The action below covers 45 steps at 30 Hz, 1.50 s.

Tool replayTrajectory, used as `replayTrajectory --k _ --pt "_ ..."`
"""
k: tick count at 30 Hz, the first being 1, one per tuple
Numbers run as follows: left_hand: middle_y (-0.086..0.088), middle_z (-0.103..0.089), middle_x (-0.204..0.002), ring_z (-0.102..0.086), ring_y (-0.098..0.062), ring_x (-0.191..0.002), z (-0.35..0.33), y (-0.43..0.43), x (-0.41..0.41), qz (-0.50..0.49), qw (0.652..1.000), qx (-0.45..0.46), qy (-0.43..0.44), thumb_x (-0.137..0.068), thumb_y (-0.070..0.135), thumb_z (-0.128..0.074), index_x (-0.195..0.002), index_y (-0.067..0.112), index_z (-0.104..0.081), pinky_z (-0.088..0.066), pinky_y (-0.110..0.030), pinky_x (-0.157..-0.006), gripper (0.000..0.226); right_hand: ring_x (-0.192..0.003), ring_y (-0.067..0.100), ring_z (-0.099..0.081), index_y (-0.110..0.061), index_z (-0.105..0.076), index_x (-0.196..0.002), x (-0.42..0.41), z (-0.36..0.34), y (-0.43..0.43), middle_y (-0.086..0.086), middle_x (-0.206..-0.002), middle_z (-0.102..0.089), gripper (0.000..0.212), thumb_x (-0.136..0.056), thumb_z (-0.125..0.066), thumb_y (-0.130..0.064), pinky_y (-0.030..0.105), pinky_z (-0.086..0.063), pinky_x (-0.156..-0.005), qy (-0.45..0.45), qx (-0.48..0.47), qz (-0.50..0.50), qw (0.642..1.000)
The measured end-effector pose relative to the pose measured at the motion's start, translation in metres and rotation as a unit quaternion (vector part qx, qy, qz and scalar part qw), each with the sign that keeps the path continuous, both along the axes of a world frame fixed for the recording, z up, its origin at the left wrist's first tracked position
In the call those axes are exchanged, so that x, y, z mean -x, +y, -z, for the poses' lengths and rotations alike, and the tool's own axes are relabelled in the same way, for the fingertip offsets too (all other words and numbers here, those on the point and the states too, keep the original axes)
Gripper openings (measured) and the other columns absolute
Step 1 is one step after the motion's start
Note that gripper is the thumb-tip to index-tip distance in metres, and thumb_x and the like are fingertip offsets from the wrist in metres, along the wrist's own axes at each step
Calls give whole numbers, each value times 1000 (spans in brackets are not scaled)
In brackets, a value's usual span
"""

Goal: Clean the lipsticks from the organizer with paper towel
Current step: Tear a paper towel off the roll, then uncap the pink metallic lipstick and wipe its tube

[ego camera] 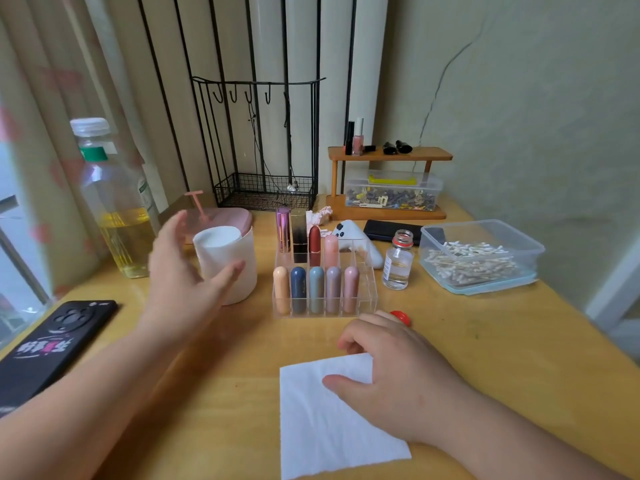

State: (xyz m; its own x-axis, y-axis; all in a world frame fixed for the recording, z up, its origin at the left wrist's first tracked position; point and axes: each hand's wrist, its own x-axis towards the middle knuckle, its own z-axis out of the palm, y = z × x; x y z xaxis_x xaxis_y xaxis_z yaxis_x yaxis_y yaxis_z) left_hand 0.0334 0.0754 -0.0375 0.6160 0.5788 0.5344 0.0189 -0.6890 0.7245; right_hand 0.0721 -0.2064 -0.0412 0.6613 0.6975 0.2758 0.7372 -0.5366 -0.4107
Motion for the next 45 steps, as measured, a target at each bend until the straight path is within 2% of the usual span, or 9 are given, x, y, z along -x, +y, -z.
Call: replayTrajectory --k 3,5,8,12,15,21,28,40,45 --pt "1 -59 -116 -57 -17 -108 -20 -35 25 46 991 -97 -81 -87 18 -71 -120 17 -54 -50 -33 -84 37 -94 2 -43 -33 -51 -86 -2 0 -2 -19 -88 -50 32 -77 -64 -61 21 -41 -84 -4 -17 -2 1000" --pt "11 -63 -87 -62 -10 -83 -32 -68 39 182 972 -144 -32 -86 20 -66 -91 21 -62 -48 -20 -64 6 -91 2 -45 -31 -53 -82 -6 0 -3 -19 -83 -50 30 -76 -67 -57 19 -40 -78 -1 -33 -1 999" --pt "18 -60 -79 -58 -1 -77 -25 -104 43 328 918 -195 103 -84 26 -65 -84 29 -63 -46 -15 -63 4 -80 5 -49 -26 -58 -75 -16 1 -6 -17 -73 -52 25 -71 -74 -45 21 -39 -67 19 -86 29 996" --pt "20 -55 -99 -52 -6 -94 10 -114 33 327 880 -295 179 -83 51 -55 -100 36 -58 -50 -31 -81 23 -62 6 -49 -22 -64 -72 -35 -3 -20 -14 -61 -51 20 -74 -82 -31 21 -40 -58 58 -139 108 983" --pt "22 -50 -105 -47 -1 -100 18 -109 32 347 878 -274 185 -85 58 -54 -101 38 -56 -45 -31 -89 25 -58 0 -48 -22 -64 -79 -48 -5 -29 -18 -60 -55 22 -73 -84 -30 14 -37 -55 80 -143 152 975" --pt "27 -48 -110 -46 3 -104 19 -109 33 363 871 -279 177 -83 61 -60 -99 41 -55 -37 -27 -89 26 -95 5 -52 -31 -54 -123 -52 4 -25 -15 -114 -52 53 -76 -79 -39 22 -44 -87 59 -33 186 980" --pt "27 -49 -115 -45 4 -107 17 -105 34 368 879 -245 178 -87 74 -47 -96 39 -62 -34 -27 -94 39 -62 -1 -49 -28 -63 -110 -57 6 -21 -15 -80 -56 32 -81 -75 -19 12 -40 -62 105 -82 165 977" --pt "23 -52 -108 -50 1 -103 13 -103 36 371 879 -239 183 -81 65 -61 -88 35 -61 -39 -31 -93 31 -70 3 -51 -30 -63 -107 -51 0 -22 -16 -82 -50 39 -74 -84 -27 8 -38 -63 82 -115 165 976" --pt "21 -50 -102 -47 1 -99 11 -100 44 353 884 -235 199 -77 66 -60 -92 36 -60 -40 -32 -93 33 -69 25 -61 -27 -68 -95 -44 -19 -4 -19 -75 -56 22 -78 -82 -21 37 -54 -70 84 -196 136 967"
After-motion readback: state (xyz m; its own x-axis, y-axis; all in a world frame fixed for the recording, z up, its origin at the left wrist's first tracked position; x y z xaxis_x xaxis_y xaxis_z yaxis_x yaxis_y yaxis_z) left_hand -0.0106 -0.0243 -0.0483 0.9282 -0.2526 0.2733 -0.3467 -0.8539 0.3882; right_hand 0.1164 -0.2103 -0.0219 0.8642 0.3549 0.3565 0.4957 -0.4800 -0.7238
